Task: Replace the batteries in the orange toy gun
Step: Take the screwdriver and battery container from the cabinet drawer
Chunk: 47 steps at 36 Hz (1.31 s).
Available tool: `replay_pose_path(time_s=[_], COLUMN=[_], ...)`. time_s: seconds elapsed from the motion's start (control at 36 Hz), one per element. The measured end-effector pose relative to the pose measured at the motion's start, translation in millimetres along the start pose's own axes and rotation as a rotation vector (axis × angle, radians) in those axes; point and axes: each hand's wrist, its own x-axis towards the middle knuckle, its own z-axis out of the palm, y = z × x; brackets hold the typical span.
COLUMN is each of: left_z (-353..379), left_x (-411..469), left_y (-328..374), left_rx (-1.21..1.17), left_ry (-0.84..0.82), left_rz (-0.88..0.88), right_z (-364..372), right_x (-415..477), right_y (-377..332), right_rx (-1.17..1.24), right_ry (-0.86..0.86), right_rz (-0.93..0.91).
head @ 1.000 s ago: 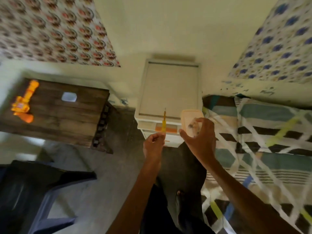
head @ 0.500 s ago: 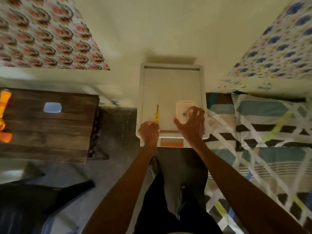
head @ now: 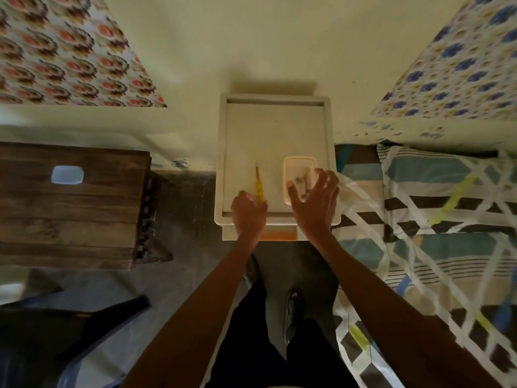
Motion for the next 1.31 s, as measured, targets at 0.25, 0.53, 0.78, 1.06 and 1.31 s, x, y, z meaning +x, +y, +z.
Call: replay_pose_path(time_s=[0.25, 0.53, 0.78, 1.06, 1.31], left_z=[7.4, 18.3, 55.1, 38.0, 27.6], left_x=[-3.6, -37.1, -73.3, -86.8, -153.2], left_y=[-9.2, -6.9, -81.1, -70.3, -120.2], left_rx=[0.079, -0.010, 0.417, 0.552, 0.727], left_ry=[0.089, 0.232, -0.009, -0.061, -0.411], left_rz=[0.083, 0.151, 0.613, 0.602, 0.417], right_z=[-24.9, -24.2, -17.5, -27.2, -33.5], right_x=[-36.8, -44.2, -40.2, -37.8, -43.6], right_y=[69.6, 101.5, 104.2, 94.9, 89.9], right_rx=[0.115, -0.098, -0.171, -0.280, -0.339], right_ry=[-0.009, -0.192, -0.262, -0.429, -0.486], right_rz=[-0.066, -0.347, -0.559, -0.564, -0.574])
